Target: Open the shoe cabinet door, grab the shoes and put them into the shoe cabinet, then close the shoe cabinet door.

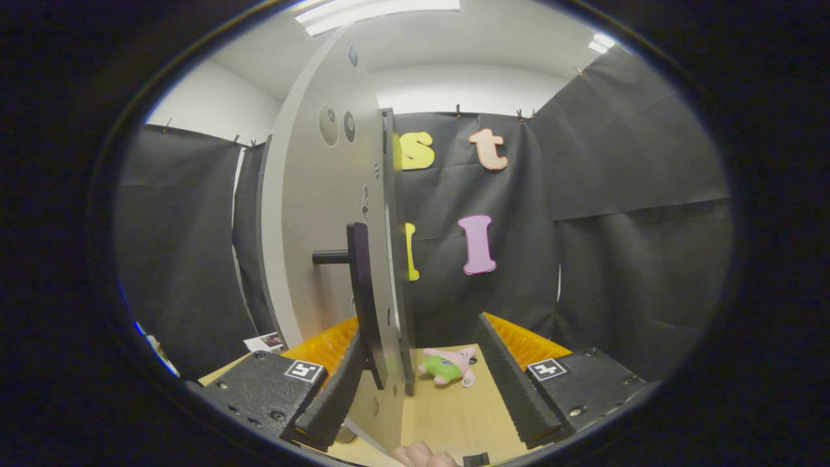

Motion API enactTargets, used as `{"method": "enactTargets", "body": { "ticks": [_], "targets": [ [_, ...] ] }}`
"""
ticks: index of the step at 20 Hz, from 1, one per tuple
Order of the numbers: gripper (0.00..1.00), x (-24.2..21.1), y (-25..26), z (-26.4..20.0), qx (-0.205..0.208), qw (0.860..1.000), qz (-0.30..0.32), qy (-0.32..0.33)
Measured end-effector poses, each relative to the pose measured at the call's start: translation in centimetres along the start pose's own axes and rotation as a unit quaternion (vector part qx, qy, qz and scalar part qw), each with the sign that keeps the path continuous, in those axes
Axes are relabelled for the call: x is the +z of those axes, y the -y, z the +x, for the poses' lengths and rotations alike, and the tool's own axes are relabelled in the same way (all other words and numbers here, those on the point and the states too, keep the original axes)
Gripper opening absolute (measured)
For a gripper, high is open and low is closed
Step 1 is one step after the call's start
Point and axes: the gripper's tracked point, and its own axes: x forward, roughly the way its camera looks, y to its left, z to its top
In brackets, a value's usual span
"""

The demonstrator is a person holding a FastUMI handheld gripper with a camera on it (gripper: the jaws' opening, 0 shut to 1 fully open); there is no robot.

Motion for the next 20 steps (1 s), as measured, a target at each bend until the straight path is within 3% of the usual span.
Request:
{"method": "enactTargets", "body": {
  "ticks": [9, 16, 20],
  "targets": [
    [1.00, 0.9, 1.1, -6.5, -0.032, 0.998, -0.003, 0.049],
    [1.00, -4.7, -1.3, -11.2, -0.072, 0.997, -0.020, 0.031],
    [1.00, -8.2, -6.3, -11.6, -0.045, 0.998, -0.026, 0.027]
  ]
}}
